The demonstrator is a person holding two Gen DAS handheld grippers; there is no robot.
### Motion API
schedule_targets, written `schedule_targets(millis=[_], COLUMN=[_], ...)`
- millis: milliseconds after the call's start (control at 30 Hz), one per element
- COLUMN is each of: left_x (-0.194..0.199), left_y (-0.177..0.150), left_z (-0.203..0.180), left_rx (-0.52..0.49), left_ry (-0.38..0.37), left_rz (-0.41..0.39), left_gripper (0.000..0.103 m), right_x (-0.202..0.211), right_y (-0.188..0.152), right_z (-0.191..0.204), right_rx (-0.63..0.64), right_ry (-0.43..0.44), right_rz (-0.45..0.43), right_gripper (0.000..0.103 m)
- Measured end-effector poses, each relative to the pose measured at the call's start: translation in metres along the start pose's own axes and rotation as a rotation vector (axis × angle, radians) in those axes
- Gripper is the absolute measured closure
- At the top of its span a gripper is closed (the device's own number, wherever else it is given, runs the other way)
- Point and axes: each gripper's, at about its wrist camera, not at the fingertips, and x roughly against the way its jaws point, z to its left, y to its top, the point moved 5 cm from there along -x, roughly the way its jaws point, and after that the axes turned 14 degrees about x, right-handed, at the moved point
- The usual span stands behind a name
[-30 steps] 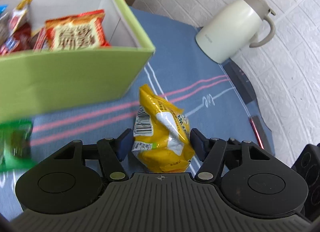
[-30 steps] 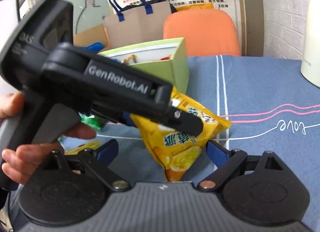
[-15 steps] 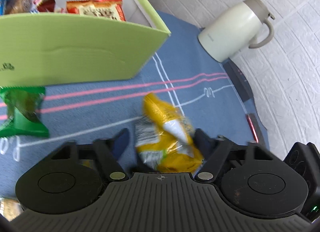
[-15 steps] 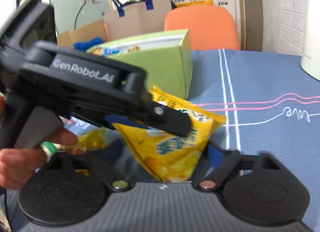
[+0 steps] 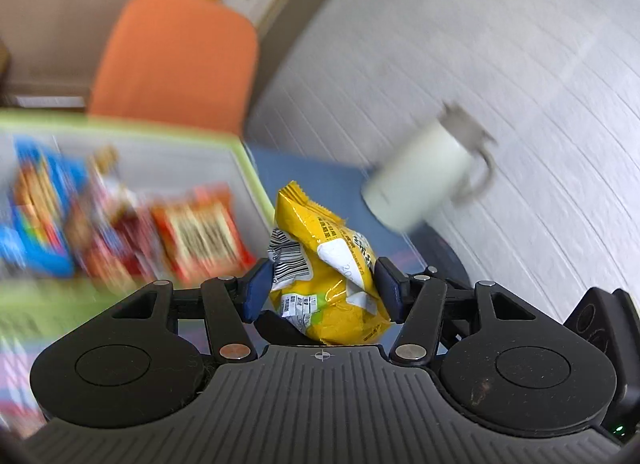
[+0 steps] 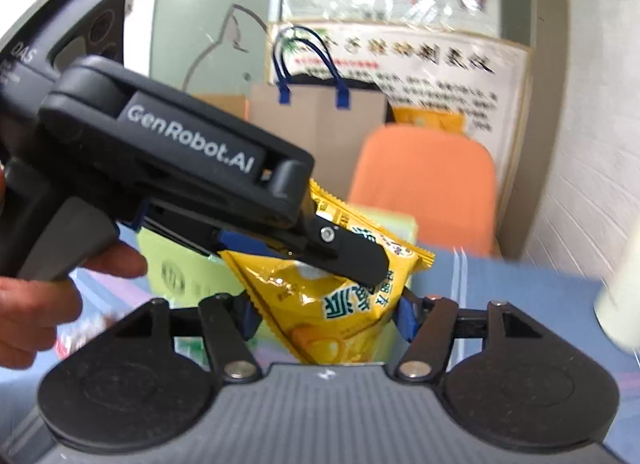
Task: Organize snacks
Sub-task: 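Carry the yellow chip bag into the green box and release it, then lower the left gripper onto the yellow bread packet and grasp it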
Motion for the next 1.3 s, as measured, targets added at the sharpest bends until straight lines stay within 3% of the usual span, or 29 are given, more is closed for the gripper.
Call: schedule_targets(millis=[100, 233, 300, 400, 567, 733, 933, 1133, 1300], left_x=[-0.008, -0.035, -0.052, -0.055, -0.016, 0.024, 0.088, 0.154, 0.215], left_y=[0.036, 0.062, 0.068, 0.073, 0.061, 0.027, -0.016, -0.068, -0.094], left_z=[0.013, 0.040, 0.055, 0.067, 0.068, 0.058, 0.044, 0.057, 0.073], left_rx=[0.014, 0.052, 0.063, 0.050, 0.074, 0.068, 0.060, 0.074, 0.069], left_ry=[0.044, 0.100, 0.132, 0.190, 0.144, 0.119, 0.091, 0.066, 0.053], left_rz=[-0.043, -0.041, -0.038, -0.090, -0.177, -0.188, -0.215, -0.220, -0.260], left_gripper=[0.064, 0.065, 0.059, 0.042, 0.033, 0.032, 0.029, 0.029, 0.029], right_x=[-0.044, -0.085, -0.109, -0.109, -0.060, -0.017, 0.047, 0.098, 0.144], right_y=[0.020, 0.015, 0.011, 0.008, 0.009, 0.014, 0.044, 0.078, 0.118], right_z=[-0.006, -0.004, -0.005, -0.013, -0.028, -0.030, -0.026, -0.014, 0.022], right_rx=[0.050, 0.113, 0.131, 0.114, 0.012, -0.019, -0.044, -0.108, -0.175], right_ry=[0.025, 0.047, 0.042, 0.017, -0.039, -0.087, -0.140, -0.192, -0.187], right_rz=[0.014, 0.072, 0.093, 0.080, -0.017, -0.039, -0.116, -0.150, -0.199], right_gripper=[0.038, 0.038, 0.037, 0.028, 0.011, 0.011, 0.011, 0.011, 0.011])
